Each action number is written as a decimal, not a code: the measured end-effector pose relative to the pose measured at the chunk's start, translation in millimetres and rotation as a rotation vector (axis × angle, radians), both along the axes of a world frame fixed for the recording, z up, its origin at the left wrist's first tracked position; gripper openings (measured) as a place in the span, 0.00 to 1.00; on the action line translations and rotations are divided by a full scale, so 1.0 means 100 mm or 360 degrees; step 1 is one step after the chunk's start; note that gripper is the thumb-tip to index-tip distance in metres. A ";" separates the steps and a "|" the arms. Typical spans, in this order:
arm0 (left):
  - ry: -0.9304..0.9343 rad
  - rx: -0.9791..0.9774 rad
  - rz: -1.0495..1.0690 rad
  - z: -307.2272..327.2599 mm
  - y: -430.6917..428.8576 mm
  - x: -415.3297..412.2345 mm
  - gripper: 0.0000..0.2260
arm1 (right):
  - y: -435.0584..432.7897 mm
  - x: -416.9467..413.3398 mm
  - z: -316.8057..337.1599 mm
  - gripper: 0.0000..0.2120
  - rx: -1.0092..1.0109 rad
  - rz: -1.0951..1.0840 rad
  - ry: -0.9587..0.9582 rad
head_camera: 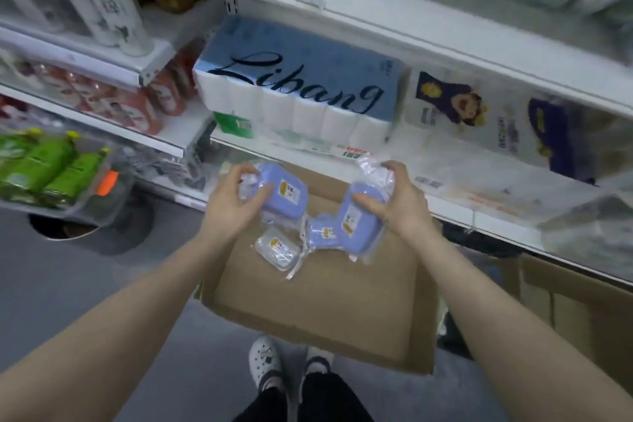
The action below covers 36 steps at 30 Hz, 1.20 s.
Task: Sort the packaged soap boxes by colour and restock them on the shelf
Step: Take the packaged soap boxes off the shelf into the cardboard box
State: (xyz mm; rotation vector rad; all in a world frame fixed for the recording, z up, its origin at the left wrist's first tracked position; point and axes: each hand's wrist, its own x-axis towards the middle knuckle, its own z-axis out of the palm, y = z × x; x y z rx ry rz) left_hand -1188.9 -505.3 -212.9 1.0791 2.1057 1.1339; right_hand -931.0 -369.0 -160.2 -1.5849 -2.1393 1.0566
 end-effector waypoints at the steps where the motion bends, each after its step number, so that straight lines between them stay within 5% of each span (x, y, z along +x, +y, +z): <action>1: -0.0022 -0.0069 0.0002 -0.19 -0.07 -0.01 0.18 | -0.04 0.00 -0.24 0.34 -0.0132 0.0016 -0.0057; 8: -0.0103 -0.0254 0.0045 -1.29 -0.21 0.02 0.27 | -0.03 -0.01 -1.44 0.30 -0.0348 -0.0209 -0.0085; 20: -0.0192 -0.0419 -0.0004 -2.47 0.55 0.01 0.30 | 0.52 -0.49 -2.33 0.30 -0.0250 -0.0112 -0.0080; 25: -0.0227 -0.0496 -0.0106 -2.62 0.45 -0.11 0.26 | 0.63 -0.56 -2.65 0.26 -0.0501 -0.0262 0.0116; 28: -0.0188 -0.0673 -0.0176 -2.64 0.35 -0.15 0.27 | 0.70 -0.58 -2.80 0.17 -0.0655 -0.0309 0.0023; 32: -0.0212 -0.0899 -0.0221 -2.67 0.08 -0.17 0.31 | 0.73 -0.64 -2.93 0.19 -0.0793 -0.0149 -0.0101; 36: 0.0005 -0.0859 -0.0222 -2.79 -0.06 -0.17 0.27 | 0.77 -0.78 -3.01 0.21 -0.0437 0.0084 -0.0470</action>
